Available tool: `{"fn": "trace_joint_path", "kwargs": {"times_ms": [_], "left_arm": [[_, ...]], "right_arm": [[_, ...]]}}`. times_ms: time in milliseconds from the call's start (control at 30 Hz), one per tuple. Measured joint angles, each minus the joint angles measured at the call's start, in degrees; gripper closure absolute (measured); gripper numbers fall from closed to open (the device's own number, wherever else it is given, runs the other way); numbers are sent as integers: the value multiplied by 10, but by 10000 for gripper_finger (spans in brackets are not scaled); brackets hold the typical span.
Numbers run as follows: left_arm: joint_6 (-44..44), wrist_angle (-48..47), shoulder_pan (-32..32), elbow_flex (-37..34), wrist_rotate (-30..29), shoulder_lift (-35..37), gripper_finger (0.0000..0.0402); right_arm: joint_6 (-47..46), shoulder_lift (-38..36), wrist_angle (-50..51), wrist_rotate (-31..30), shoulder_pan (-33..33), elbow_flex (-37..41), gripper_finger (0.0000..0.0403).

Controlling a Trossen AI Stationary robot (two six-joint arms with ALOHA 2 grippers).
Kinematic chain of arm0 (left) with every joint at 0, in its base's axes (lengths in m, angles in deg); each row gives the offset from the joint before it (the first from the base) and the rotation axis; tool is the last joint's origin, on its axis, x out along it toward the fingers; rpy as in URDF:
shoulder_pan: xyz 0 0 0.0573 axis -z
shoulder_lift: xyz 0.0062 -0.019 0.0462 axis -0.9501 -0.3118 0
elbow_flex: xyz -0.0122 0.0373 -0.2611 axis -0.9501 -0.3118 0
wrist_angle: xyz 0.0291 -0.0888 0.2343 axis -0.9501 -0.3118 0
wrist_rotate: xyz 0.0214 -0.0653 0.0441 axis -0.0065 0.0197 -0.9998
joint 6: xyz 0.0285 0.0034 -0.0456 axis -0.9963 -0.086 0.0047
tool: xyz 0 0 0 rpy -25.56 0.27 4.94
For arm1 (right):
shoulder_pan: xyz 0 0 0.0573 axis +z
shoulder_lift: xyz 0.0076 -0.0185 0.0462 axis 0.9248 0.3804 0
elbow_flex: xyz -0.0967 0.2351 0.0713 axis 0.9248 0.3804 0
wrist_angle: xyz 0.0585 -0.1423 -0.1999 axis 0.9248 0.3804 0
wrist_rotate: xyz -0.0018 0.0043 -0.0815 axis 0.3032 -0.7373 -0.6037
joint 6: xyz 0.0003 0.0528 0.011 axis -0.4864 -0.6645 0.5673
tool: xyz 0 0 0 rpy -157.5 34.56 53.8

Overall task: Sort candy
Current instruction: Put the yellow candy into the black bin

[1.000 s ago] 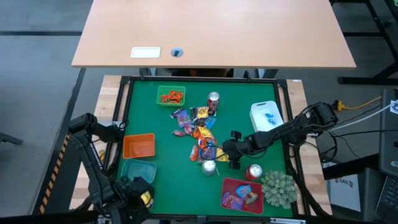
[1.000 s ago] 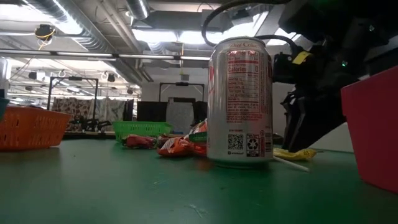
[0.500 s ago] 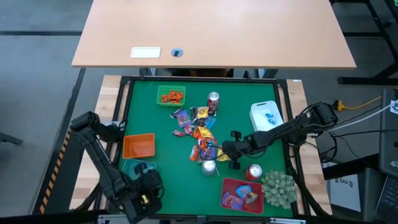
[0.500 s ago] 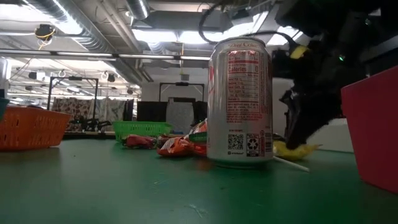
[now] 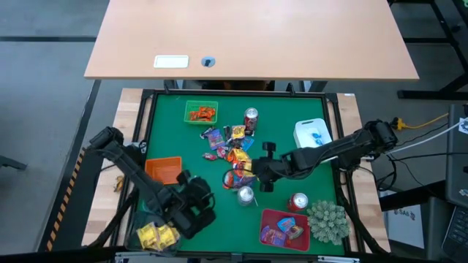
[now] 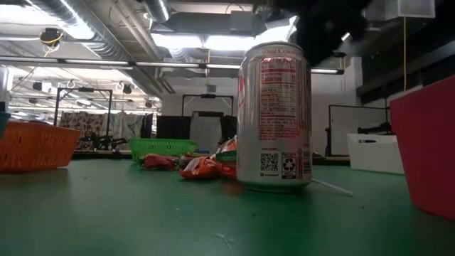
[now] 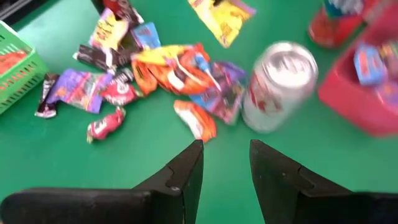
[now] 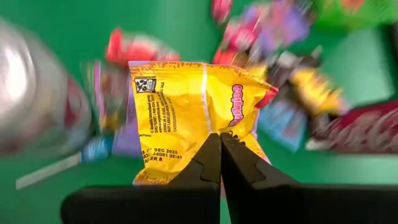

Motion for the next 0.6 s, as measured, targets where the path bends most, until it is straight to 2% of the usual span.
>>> {"fn": "trace_joint_path", "kwargs": {"times_ms": [300,600], "left_arm": [[-4,48,-66,0,-8,0,283],[-77,108,-97,0,-8,0,283]], "right_arm": [[56,-1,-70,-14,0,-39,401],[58,-1,-120,-14,0,-39,402]]}}
